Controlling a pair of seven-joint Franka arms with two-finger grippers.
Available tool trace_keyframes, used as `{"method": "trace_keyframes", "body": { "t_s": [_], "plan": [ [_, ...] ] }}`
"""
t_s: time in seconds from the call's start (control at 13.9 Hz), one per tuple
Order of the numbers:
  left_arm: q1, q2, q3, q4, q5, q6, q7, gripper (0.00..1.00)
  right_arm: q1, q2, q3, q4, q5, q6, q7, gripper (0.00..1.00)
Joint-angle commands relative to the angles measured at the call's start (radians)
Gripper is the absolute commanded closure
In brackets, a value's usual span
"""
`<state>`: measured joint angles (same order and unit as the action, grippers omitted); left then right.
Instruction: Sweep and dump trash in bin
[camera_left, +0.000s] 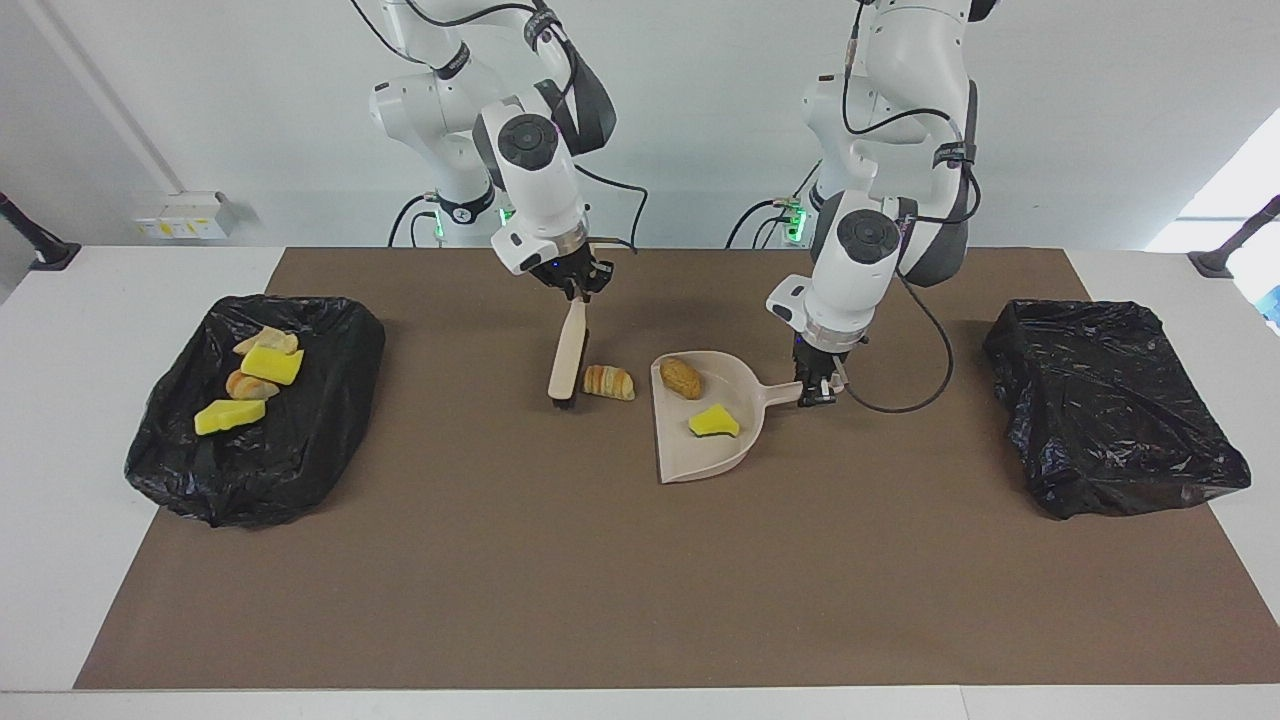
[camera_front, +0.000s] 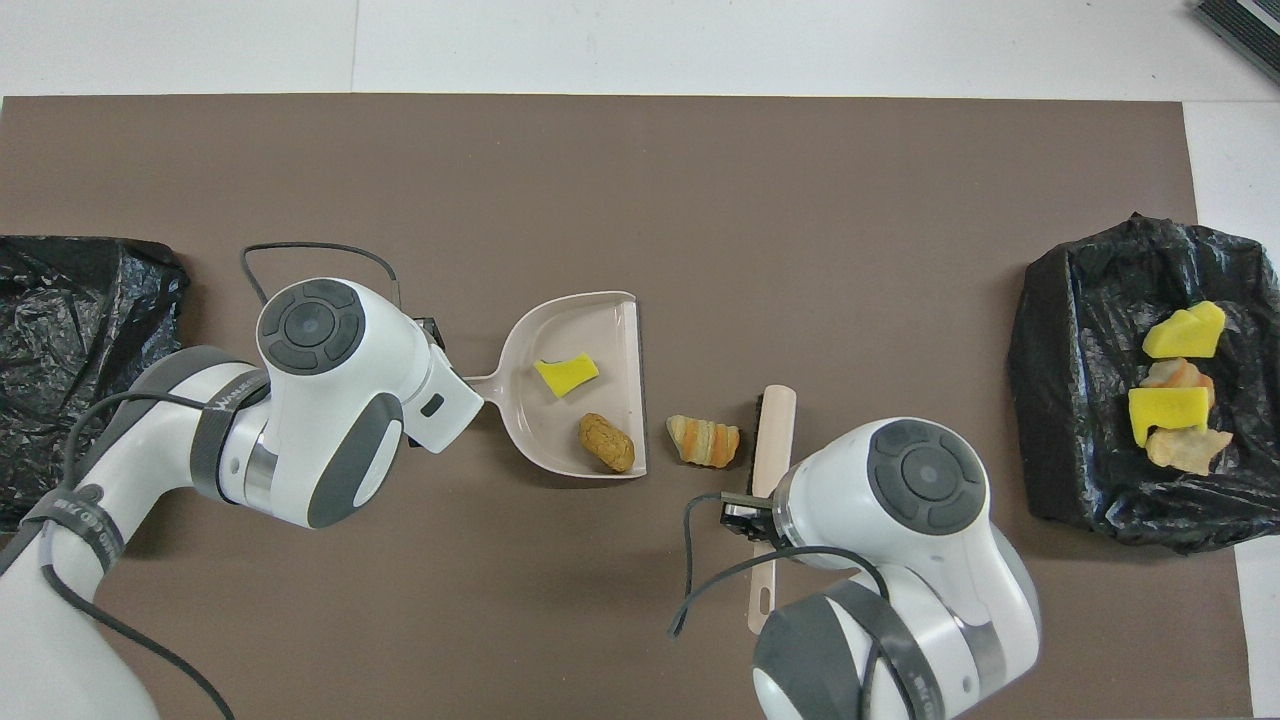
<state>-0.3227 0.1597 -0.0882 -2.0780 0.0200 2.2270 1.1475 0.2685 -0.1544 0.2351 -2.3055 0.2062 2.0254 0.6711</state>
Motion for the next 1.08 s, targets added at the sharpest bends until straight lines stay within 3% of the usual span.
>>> {"method": "trace_keyframes", "body": {
  "t_s": [0.0, 0.22, 0.72, 1.0],
  "plan": [
    [-0.010, -0.037, 0.012, -0.053, 0.014, 0.019, 0.004, 1.00, 0.011, -0.094, 0.018, -0.126, -0.022, 0.077, 0.091, 1.00],
    [-0.007, -0.037, 0.012, -0.053, 0.015, 0.022, 0.003, 1.00, 0.063, -0.045, 0.020, -0.140, -0.022, 0.186, 0.121, 1.00],
    [0.002, -0.037, 0.010, -0.054, 0.014, 0.026, -0.006, 1.00, 0.132, 0.094, 0.021, 0.011, -0.001, 0.185, -0.145, 1.00],
    [0.004, -0.037, 0.010, -0.054, 0.012, 0.026, -0.064, 1.00, 0.135, 0.163, 0.024, 0.121, 0.249, 0.187, -0.286, 1.00]
  ]
}}
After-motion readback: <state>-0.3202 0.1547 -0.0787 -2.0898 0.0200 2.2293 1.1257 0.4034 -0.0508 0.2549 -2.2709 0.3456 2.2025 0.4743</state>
